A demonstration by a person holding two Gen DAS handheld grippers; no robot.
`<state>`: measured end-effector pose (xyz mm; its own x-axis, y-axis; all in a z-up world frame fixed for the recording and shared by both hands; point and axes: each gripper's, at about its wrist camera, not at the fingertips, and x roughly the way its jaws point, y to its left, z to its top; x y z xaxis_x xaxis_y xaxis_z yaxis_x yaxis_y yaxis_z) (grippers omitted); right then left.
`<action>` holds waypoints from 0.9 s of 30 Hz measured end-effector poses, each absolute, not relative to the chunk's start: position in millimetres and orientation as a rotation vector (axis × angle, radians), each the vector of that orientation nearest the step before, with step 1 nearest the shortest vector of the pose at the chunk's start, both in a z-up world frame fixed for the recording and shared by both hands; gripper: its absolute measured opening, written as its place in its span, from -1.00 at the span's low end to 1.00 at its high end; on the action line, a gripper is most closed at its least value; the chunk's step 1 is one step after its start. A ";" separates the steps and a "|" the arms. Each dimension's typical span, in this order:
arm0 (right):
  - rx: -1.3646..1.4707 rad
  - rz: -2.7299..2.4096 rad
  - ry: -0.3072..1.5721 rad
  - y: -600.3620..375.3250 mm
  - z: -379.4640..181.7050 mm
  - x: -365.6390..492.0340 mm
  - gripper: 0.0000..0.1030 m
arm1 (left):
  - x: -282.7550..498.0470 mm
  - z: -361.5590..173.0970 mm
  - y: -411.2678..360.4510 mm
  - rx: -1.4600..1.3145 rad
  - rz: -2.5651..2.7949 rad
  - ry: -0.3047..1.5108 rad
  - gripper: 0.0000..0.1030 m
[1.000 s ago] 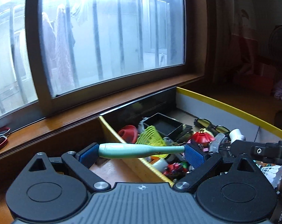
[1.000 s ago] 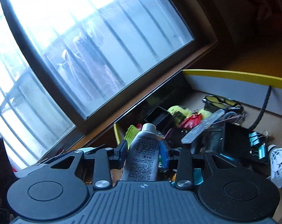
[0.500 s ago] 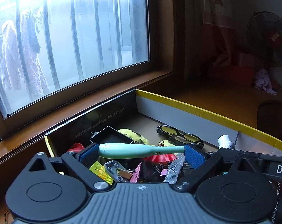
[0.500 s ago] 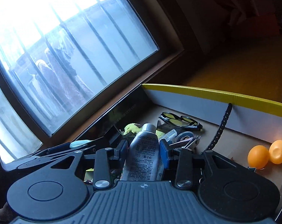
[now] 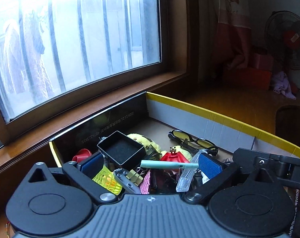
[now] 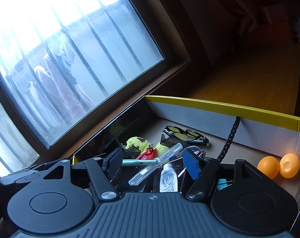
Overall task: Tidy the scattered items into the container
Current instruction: 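Carry the tube and green handle into the yellow box and open both grippers, then move both grippers back over the desk toward the clear reflector and white cable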
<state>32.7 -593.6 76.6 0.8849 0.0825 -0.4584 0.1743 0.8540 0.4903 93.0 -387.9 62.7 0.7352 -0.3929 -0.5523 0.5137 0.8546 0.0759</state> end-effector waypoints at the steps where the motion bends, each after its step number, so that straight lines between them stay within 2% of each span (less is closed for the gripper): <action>1: 0.538 -0.054 0.484 -590.5 78.5 30.9 0.38 | 91.5 63.3 -385.7 0.225 -0.499 0.552 0.99; 5: 0.501 -0.055 0.480 -579.4 82.6 23.6 0.52 | 83.5 65.9 -371.9 0.205 -0.484 0.549 0.99; 13: 0.485 -0.037 0.469 -548.5 89.3 10.3 0.65 | 66.9 69.7 -324.5 0.173 -0.421 0.535 0.99; 27: 0.365 0.232 0.579 -428.8 88.6 20.9 0.78 | 34.0 55.9 -166.5 0.096 -0.080 0.601 0.99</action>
<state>20.9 -428.8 88.6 0.8137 0.3136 -0.4895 -0.1111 0.9104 0.3986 34.0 -166.5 55.9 0.8219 -0.0471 -0.5677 0.1030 0.9924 0.0667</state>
